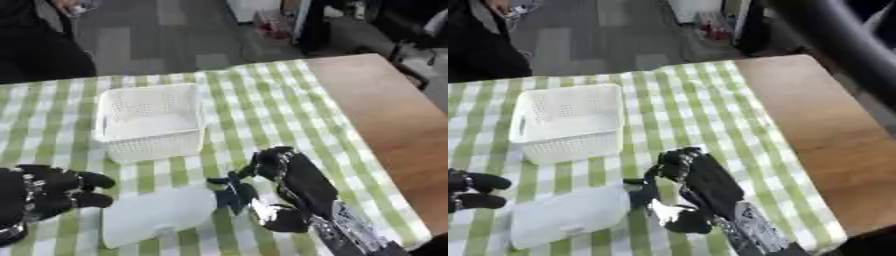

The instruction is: Pick up objects on the table and place them in the box.

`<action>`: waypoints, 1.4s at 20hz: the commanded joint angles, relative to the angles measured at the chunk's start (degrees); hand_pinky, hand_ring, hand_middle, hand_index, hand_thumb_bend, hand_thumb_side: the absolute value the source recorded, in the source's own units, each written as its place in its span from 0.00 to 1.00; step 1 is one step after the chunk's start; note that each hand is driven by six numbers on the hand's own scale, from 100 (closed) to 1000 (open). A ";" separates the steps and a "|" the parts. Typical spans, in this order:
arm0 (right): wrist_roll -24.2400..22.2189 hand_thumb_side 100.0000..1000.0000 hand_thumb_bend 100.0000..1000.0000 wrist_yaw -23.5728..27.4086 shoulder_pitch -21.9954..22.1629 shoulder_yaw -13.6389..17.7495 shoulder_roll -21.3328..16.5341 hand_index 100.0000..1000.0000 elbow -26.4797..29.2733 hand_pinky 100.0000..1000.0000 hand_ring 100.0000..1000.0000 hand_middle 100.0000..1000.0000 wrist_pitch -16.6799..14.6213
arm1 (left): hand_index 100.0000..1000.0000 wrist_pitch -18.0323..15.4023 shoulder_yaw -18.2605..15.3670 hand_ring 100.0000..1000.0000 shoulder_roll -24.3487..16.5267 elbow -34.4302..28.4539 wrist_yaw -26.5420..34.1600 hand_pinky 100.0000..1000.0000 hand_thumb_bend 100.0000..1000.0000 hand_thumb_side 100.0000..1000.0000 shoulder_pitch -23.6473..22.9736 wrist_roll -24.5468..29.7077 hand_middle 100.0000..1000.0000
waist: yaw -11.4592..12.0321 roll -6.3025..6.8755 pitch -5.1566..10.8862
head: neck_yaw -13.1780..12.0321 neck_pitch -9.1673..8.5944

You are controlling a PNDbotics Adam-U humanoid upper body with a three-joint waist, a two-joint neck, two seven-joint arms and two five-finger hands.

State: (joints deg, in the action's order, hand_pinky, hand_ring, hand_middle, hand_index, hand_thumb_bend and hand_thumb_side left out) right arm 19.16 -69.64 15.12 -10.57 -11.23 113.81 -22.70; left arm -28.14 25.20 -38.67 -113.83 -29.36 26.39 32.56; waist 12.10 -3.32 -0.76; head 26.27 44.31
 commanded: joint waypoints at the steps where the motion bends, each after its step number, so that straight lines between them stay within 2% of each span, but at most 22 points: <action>1: -0.02 1.00 0.00 0.40 -0.45 -0.08 -1.12 0.56 0.78 0.29 0.32 0.36 -0.40 | 0.88 -0.59 0.66 0.76 -1.06 -0.76 -0.41 0.63 0.22 1.00 2.06 -0.34 0.83 | -0.22 0.39 0.39 | -1.07 -0.19; 6: -0.16 1.00 0.00 0.69 -0.76 -0.08 -1.34 0.56 0.78 0.29 0.32 0.36 -0.71 | 0.88 -1.32 2.02 0.76 -1.20 0.89 -1.47 0.64 0.22 1.00 4.35 -1.57 0.83 | -0.49 0.44 0.31 | -1.70 -0.51; 14: 0.20 1.00 0.00 0.54 -1.75 -0.05 -1.93 0.56 0.78 0.29 0.33 0.37 -1.47 | 0.88 -1.31 2.94 0.73 0.51 8.19 -2.33 0.59 0.25 1.00 6.45 -3.64 0.82 | -0.86 0.60 0.35 | -1.91 -0.86; 23: 0.59 1.00 0.00 0.03 -2.66 -0.71 -2.50 0.56 0.78 0.30 0.33 0.37 -2.97 | 0.88 2.65 2.46 0.66 3.93 16.56 1.03 0.48 0.28 1.00 8.15 -6.46 0.86 | -1.22 0.73 0.41 | -2.09 -1.06; 28: 0.48 1.00 0.00 0.37 -3.02 -0.77 -2.85 0.56 0.78 0.30 0.33 0.37 -3.21 | 0.88 4.67 2.78 0.66 5.11 19.34 4.07 0.48 0.29 1.00 9.04 -5.85 0.87 | -1.65 0.84 0.41 | -2.38 -1.21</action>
State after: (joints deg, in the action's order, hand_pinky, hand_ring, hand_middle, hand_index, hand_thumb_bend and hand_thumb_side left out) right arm 19.59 -69.53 12.55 -11.28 -13.21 113.81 -25.74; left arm -23.98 28.32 -33.34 -94.52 -26.27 34.16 26.66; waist 10.50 -2.78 -0.77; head 24.61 43.96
